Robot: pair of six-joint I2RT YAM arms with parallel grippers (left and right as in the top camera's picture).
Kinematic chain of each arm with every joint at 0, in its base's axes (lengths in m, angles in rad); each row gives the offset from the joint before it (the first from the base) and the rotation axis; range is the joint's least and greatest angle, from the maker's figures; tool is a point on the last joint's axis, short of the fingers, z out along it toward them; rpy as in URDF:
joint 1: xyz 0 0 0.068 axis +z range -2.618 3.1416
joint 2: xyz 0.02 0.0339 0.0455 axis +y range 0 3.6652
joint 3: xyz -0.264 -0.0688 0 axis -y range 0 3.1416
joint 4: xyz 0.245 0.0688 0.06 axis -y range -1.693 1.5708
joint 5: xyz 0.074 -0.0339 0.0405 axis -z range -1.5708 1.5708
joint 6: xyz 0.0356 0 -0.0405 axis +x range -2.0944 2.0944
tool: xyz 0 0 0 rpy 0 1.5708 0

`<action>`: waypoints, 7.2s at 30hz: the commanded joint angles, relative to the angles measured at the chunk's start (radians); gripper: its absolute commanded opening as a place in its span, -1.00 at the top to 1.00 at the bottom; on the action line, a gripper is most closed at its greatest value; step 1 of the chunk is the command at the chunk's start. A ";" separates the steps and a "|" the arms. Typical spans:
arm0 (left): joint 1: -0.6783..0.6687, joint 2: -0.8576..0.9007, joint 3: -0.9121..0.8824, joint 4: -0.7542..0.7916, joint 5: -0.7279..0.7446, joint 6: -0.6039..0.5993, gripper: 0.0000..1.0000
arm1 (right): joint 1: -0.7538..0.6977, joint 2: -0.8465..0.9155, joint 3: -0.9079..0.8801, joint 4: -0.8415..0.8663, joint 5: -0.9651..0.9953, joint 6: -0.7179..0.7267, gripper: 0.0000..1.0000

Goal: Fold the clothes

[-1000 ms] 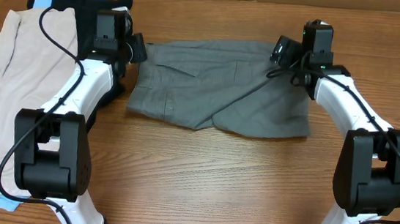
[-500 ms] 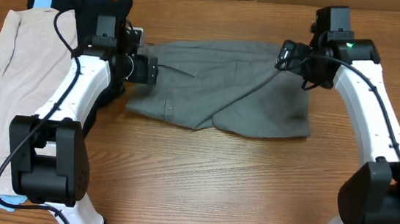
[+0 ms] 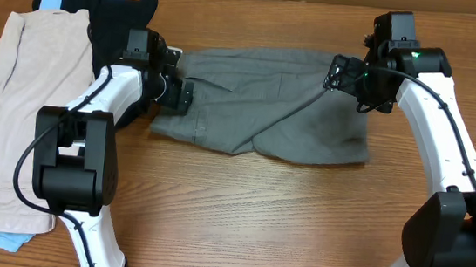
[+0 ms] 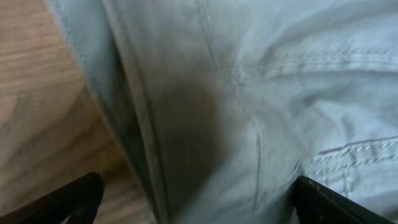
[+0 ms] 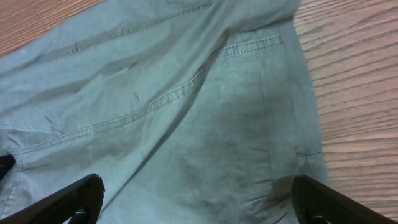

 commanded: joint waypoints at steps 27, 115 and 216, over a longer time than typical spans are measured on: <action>0.019 -0.056 0.441 -0.473 0.109 -0.025 0.92 | -0.005 0.190 -0.021 0.125 -0.124 0.037 0.92; 0.061 0.063 1.295 -0.872 0.142 -0.288 -1.00 | 0.204 0.098 0.073 0.167 0.072 -0.188 -0.44; 0.058 0.076 1.257 -0.944 0.108 -0.235 -0.99 | 0.003 0.321 -0.070 0.217 -0.255 -0.071 -0.97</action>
